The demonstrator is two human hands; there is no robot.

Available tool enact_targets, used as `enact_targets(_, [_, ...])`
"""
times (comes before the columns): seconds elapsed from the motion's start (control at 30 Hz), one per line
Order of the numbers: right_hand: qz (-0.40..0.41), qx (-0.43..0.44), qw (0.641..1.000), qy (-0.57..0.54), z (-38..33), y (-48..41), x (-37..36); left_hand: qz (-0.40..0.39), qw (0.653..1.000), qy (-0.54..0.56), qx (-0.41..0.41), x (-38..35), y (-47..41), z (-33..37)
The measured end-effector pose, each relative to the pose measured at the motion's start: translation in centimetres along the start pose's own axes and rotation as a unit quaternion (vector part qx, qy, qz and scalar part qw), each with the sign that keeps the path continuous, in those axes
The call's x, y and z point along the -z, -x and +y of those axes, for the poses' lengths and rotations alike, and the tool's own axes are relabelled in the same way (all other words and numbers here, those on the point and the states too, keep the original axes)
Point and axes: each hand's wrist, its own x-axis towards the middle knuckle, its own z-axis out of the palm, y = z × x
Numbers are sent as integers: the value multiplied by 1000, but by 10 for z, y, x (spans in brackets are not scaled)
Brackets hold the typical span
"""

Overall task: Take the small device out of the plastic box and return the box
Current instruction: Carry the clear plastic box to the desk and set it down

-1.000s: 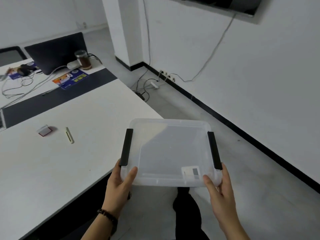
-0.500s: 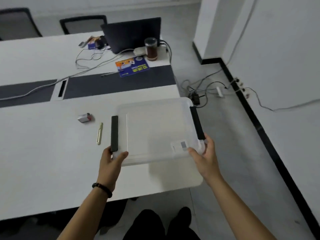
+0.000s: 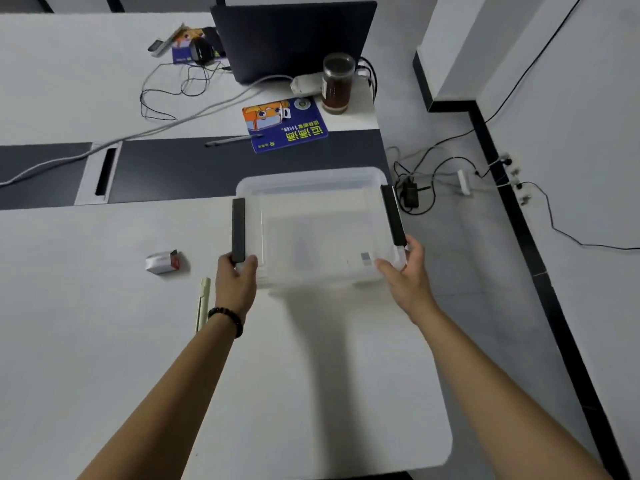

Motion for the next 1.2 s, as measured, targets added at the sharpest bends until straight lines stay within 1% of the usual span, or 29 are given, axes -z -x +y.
enact_targets(0.1, [1, -18, 1000, 10, -7, -42, -13, -14, 999, -24, 19, -12, -41, 15])
enact_targets(0.17, [4, -14, 1000, 10, -7, -41, -12, -17, 999, -27, 7, -12, -42, 15])
enact_targets(0.27, [22, -36, 999, 27, -11, -55, -14, -11, 998, -56, -4, -12, -57, 17])
enact_targets(0.37, [64, -48, 996, 45, -29, -76, -16, 23, 995, -93, -31, -17, -67, 28])
enact_targets(0.43, [90, -30, 992, 89, -40, -93, -20, 58, 993, -93, -38, -25, -76, 39])
enact_targets(0.5, [93, 13, 983, 158, -43, -104, -27, 87, 992, -87, -42, -33, -84, 44])
enact_targets(0.57, [113, 47, 974, 190, -40, -108, -32, 112, 988, -93, -47, -38, -88, 42])
enact_targets(0.63, [134, 56, 971, 192, -36, -109, -35, 128, 984, -111, -60, -40, -90, 38])
enact_targets(0.73, [139, 66, 967, 204, -35, -108, -36, 137, 977, -148, -69, -41, -91, 33])
enact_targets(0.83, [142, 68, 966, 206, -35, -107, -39, 144, 975, -153, -71, -44, -90, 34])
enact_targets(0.87, [140, 68, 966, 207, -35, -107, -40, 154, 974, -147, -71, -44, -89, 35])
enact_targets(0.93, [139, 59, 968, 201, -35, -110, -40, 188, 975, -100, -54, -44, -88, 37])
enact_targets(0.97, [151, 45, 969, 189, -34, -112, -40, 206, 975, -77, -41, -44, -89, 38])
enact_targets(1.03, [185, 7, 972, 146, -33, -114, -40, 227, 970, -77, -34, -45, -90, 37])
enact_targets(1.07, [198, -4, 972, 129, -32, -115, -41, 228, 969, -92, -39, -45, -90, 36])
enact_targets(1.13, [213, -6, 969, 122, -32, -113, -43, 204, 970, -126, -39, -45, -89, 36])
enact_targets(1.2, [219, 27, 961, 165, -29, -111, -42, 172, 968, -175, -44, -44, -87, 36])
